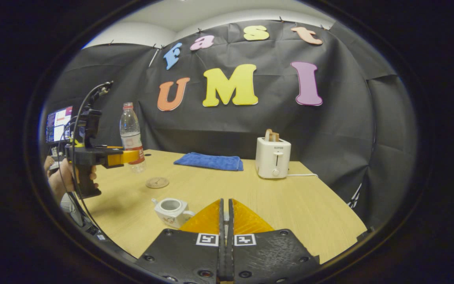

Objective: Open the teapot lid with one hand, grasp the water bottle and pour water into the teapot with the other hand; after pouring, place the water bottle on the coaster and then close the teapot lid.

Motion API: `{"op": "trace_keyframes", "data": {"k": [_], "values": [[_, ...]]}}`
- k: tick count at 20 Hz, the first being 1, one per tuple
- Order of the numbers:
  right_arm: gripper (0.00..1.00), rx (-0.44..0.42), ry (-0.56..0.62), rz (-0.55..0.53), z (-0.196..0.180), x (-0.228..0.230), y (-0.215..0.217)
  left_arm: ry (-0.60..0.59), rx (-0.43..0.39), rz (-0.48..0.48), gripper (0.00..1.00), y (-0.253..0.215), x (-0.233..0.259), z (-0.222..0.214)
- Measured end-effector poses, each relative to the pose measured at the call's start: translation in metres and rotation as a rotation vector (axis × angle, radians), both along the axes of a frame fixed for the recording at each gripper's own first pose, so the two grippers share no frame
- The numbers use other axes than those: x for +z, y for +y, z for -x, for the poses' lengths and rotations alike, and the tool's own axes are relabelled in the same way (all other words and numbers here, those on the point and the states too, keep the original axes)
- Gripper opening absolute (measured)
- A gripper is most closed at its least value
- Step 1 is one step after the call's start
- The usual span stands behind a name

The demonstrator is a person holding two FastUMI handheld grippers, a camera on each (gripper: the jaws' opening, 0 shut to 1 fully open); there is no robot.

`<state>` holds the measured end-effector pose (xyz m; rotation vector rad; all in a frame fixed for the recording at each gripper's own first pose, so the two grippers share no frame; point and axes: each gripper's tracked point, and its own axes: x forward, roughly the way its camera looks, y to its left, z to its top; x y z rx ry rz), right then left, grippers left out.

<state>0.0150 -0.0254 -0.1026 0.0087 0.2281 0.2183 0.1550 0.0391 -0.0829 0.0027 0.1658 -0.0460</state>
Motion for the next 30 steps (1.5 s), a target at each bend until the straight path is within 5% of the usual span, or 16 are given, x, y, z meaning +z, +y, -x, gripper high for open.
{"op": "trace_keyframes", "data": {"k": [7,30], "values": [[0.0,-0.061,0.023,0.007,-0.006,-0.01,-0.026,0.063,-0.031,0.011,0.74,0.001,-0.041,-0.045],[0.0,-0.051,0.039,0.022,-0.008,-0.016,-0.02,0.158,-0.043,0.015,0.84,0.002,-0.069,-0.037]]}}
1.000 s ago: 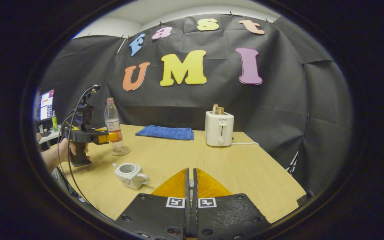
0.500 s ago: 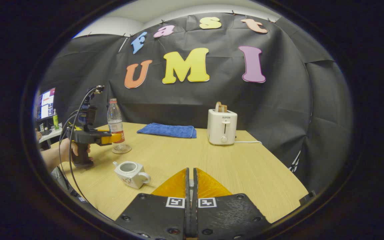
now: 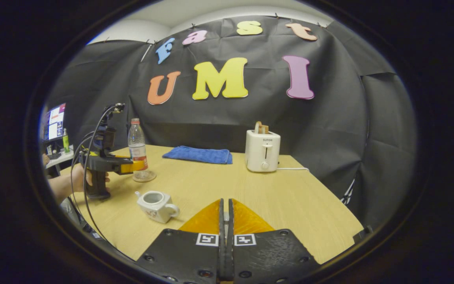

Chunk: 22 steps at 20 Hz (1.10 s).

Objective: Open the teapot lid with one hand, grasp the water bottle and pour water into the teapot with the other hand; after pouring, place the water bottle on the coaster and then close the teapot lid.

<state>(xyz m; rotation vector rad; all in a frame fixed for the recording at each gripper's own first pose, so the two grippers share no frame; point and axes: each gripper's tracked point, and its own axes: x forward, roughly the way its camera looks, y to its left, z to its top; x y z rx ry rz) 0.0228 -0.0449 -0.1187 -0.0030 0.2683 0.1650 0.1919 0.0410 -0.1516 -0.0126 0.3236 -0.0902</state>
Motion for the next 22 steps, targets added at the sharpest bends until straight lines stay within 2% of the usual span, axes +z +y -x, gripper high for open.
{"op": "trace_keyframes", "data": {"k": [1,2,3,7,12,16,22], "values": [[0.0,0.0,0.0,0.001,0.0,0.0,0.0,-0.003,0.001,0.006,0.86,0.0,0.002,0.001],[0.0,0.001,-0.001,0.0,0.0,0.001,0.001,-0.004,0.009,0.007,0.95,0.002,0.004,0.002],[0.0,0.003,-0.003,0.001,0.001,0.002,0.002,-0.004,0.013,0.013,1.0,0.005,0.003,0.005],[0.0,0.018,-0.012,0.001,0.003,0.006,0.014,0.021,0.029,0.036,1.0,0.012,0.001,0.021],[0.0,0.095,-0.057,-0.02,-0.004,0.025,0.055,0.004,0.069,0.067,1.0,0.034,0.017,0.071],[0.0,0.185,-0.098,-0.036,-0.016,0.035,0.101,-0.056,0.151,0.036,1.0,0.073,0.039,0.121],[0.0,0.259,-0.106,-0.044,-0.039,0.027,0.148,-0.095,0.263,-0.021,1.0,0.12,0.049,0.178]]}}
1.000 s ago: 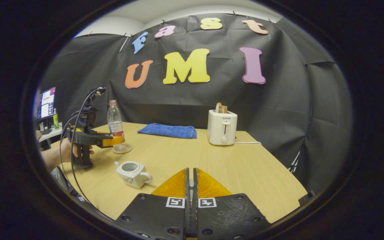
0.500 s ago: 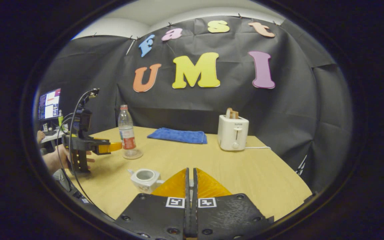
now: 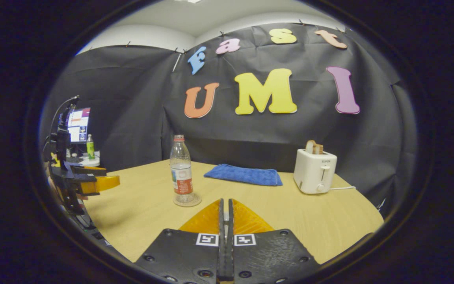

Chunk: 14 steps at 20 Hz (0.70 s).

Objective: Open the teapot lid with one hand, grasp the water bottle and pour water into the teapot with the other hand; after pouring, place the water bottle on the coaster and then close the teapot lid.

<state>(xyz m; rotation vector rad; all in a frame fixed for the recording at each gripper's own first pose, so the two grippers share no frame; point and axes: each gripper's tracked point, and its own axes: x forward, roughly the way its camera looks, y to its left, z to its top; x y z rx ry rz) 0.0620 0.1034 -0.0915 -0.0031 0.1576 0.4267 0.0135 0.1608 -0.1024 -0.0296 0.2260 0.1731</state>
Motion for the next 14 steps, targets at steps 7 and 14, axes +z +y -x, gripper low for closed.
{"op": "trace_keyframes", "data": {"k": [7,14], "values": [[0.0,0.017,0.011,0.036,-0.001,-0.023,0.014,-0.053,0.05,-0.023,1.0,0.021,0.019,0.023],[0.0,0.016,0.018,0.045,-0.006,-0.036,0.014,-0.062,0.045,-0.036,1.0,0.018,0.025,0.025]]}}
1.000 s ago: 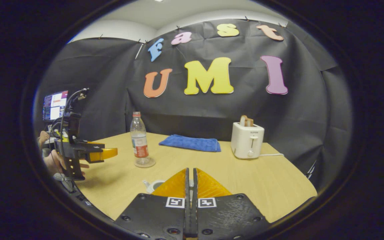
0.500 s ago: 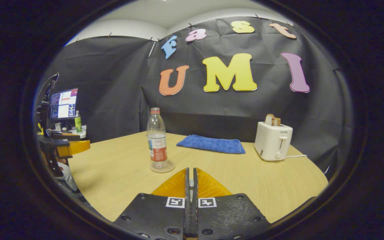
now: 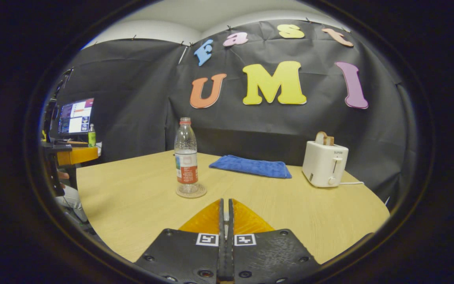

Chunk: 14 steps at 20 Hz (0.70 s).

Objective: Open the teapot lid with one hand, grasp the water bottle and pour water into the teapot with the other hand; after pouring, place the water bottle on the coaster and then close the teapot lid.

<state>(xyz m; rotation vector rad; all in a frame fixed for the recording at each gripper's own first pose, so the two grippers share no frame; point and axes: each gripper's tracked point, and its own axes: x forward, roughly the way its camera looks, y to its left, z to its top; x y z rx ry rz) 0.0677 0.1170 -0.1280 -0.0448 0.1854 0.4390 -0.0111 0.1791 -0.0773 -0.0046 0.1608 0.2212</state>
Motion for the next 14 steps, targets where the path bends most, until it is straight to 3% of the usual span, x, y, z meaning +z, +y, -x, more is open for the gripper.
{"op": "trace_keyframes", "data": {"k": [12,14], "values": [[0.0,-0.004,0.014,-0.007,-0.001,-0.013,-0.002,-0.031,-0.023,-0.028,1.0,-0.021,0.015,-0.003],[0.05,-0.013,0.001,-0.012,0.001,-0.008,-0.004,-0.044,-0.032,-0.03,1.0,-0.029,0.02,-0.003]]}}
